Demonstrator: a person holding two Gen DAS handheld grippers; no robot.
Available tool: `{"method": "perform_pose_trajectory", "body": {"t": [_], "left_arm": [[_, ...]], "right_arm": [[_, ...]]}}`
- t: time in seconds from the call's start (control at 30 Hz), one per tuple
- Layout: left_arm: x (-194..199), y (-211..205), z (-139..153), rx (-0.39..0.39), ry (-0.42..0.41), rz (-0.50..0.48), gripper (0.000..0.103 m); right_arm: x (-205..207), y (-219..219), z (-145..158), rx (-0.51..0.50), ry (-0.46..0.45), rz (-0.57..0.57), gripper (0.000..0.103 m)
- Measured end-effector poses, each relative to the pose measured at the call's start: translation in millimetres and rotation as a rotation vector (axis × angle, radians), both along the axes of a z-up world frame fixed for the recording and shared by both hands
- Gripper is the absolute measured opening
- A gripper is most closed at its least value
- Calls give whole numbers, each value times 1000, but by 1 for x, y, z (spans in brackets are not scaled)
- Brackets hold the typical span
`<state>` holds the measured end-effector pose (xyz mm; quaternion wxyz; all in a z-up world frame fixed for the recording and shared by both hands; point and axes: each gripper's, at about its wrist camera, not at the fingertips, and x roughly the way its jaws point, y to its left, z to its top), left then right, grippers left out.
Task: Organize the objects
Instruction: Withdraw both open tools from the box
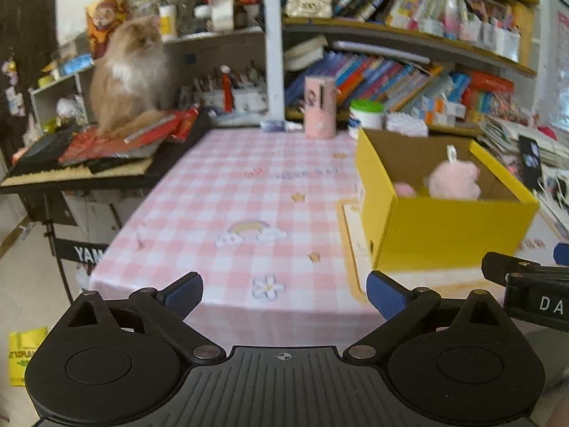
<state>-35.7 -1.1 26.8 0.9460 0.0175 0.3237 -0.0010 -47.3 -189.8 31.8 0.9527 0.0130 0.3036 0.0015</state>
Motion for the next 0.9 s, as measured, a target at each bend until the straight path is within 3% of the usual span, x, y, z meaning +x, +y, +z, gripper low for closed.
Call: {"method": "perform_pose_trajectory", "body": {"t": [0.2, 0.37, 0.57, 0.9], "left_arm": [[-14, -1, -4, 11, 4, -28, 100], [-18, 4, -4, 23, 1, -8, 100], [-24, 8, -7, 39, 12, 5, 100], [-29, 9, -12, 81, 32, 16, 100]], "right_arm": [[-22, 12, -2, -56, 10, -57, 95], [-31, 16, -9, -70, 21, -115, 103], [-33, 19, -22, -80, 75, -155, 103], [-36, 30, -29, -71, 96, -131, 103]]}}
